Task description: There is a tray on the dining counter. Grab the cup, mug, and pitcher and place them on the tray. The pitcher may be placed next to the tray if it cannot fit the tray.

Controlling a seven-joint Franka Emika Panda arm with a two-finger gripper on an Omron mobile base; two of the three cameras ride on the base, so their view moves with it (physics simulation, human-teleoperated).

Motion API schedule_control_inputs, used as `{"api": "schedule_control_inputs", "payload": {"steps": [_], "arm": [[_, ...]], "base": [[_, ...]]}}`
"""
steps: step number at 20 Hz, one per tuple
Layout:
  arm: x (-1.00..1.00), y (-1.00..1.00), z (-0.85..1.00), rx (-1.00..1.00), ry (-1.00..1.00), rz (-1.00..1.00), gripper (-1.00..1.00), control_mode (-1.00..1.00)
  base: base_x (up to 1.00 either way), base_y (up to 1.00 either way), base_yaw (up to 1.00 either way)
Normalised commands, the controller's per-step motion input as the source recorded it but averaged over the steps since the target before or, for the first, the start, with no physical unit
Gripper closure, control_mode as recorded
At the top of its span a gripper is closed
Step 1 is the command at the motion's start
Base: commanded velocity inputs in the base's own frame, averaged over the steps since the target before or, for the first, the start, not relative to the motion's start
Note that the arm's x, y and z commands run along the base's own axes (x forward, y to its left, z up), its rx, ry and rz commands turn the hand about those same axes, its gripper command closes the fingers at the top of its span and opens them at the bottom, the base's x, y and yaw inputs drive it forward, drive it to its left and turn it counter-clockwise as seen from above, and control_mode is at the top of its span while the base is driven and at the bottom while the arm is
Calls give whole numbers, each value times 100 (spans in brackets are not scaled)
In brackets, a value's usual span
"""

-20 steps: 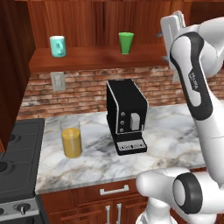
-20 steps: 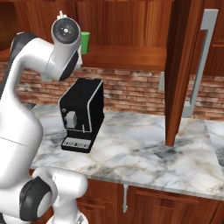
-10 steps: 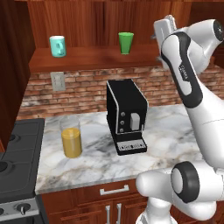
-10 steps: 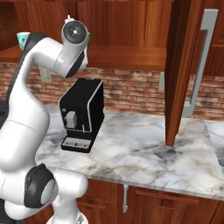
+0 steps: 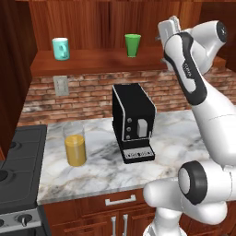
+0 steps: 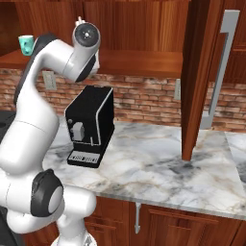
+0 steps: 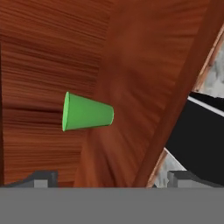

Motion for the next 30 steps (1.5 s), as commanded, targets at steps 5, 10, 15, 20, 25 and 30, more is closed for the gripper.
{"api": "schedule_control_inputs", "payload": {"steps": [5, 10, 15, 20, 25, 30], "arm": [[25, 2, 0, 0, 0, 0, -100, -100], [14, 10, 0, 0, 0, 0, -100, -100], [3, 17, 0, 0, 0, 0, -100, -100], [13, 13, 0, 0, 1, 1, -100, -100], [24, 0, 0, 2, 4, 2, -100, -100], [34, 0, 0, 7, 6, 3, -100, -100]], "base": [[0, 0, 0], [0, 0, 0], [0, 0, 0], [0, 0, 0], [0, 0, 0], [0, 0, 0]]}}
